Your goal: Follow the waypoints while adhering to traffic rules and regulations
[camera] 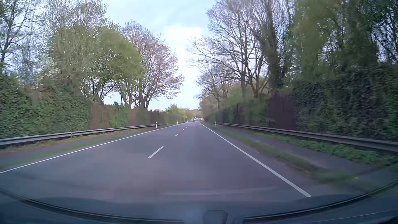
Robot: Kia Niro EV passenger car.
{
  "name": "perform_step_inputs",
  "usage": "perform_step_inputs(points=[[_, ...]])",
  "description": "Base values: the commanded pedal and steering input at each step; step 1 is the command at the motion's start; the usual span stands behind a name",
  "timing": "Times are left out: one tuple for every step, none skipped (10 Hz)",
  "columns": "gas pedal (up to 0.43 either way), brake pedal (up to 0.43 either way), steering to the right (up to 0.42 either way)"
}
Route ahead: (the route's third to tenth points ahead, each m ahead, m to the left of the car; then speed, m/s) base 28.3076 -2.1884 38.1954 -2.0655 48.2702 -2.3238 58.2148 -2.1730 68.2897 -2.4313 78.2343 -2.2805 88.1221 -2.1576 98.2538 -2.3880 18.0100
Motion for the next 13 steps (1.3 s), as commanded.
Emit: perform_step_inputs(points=[[0.059, 0.000, -0.004], [0.059, 0.000, -0.004], [0.059, 0.000, -0.004], [0.059, 0.000, -0.004], [0.059, 0.000, -0.004], [0.059, 0.000, -0.004], [0.059, 0.000, -0.004], [0.059, 0.000, -0.004], [0.059, 0.000, -0.004], [0.059, 0.000, -0.004], [0.059, 0.000, -0.004], [0.059, 0.000, -0.004], [0.059, 0.000, -0.003]])
